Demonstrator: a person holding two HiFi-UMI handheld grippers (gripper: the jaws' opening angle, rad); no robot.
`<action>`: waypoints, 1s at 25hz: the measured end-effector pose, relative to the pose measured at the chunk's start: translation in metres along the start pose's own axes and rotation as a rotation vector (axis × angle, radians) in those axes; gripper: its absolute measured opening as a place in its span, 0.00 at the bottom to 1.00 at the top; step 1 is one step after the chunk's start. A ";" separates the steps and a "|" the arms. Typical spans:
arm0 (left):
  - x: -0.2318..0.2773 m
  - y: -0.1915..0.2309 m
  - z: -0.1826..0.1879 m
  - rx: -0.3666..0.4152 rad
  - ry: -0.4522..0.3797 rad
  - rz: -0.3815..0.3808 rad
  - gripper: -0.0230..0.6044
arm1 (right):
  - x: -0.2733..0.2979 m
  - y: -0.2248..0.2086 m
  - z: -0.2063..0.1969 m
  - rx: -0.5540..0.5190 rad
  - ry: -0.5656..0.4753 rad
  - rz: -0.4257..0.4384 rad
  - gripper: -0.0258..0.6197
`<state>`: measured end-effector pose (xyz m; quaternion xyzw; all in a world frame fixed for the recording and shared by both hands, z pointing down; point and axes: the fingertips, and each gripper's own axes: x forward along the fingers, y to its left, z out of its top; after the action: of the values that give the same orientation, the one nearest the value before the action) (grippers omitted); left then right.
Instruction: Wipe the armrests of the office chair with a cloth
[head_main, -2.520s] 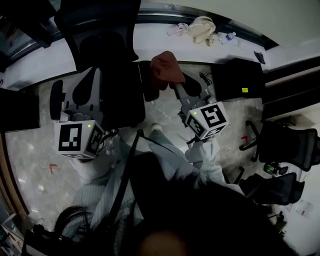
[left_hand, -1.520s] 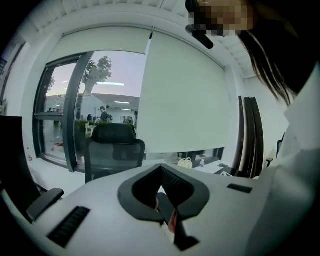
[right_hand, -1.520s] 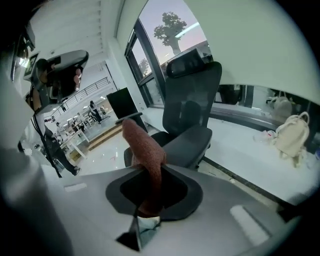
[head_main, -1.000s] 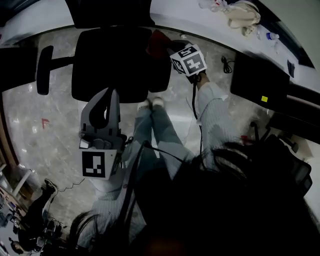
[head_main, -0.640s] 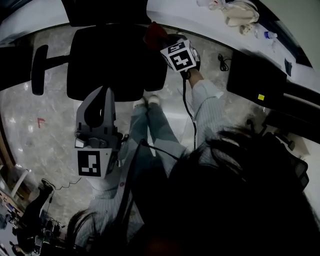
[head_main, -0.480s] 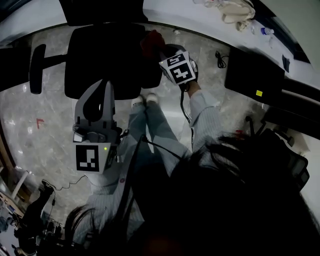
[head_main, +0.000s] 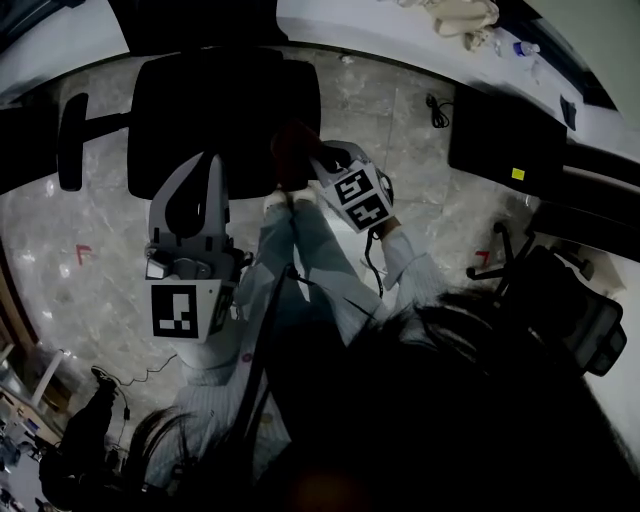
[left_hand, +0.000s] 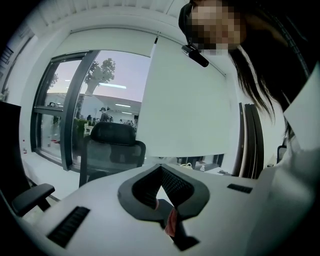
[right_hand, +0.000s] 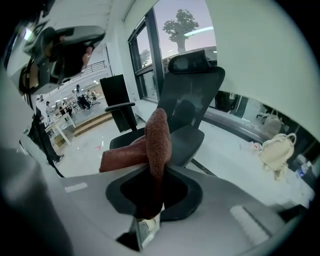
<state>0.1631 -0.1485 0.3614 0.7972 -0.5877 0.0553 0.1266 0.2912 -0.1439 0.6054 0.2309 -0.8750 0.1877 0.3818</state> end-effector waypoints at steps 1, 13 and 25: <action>-0.003 0.001 -0.002 -0.004 0.003 0.004 0.04 | 0.005 -0.010 0.003 0.006 0.002 -0.003 0.10; -0.026 0.037 -0.021 -0.004 0.050 0.095 0.04 | 0.094 -0.166 0.081 0.131 0.037 -0.185 0.09; -0.011 0.022 -0.006 0.007 0.035 0.039 0.04 | 0.023 -0.023 0.022 0.126 0.003 -0.001 0.09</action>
<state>0.1390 -0.1425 0.3677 0.7849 -0.6007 0.0737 0.1332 0.2777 -0.1797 0.6122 0.2544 -0.8608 0.2425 0.3681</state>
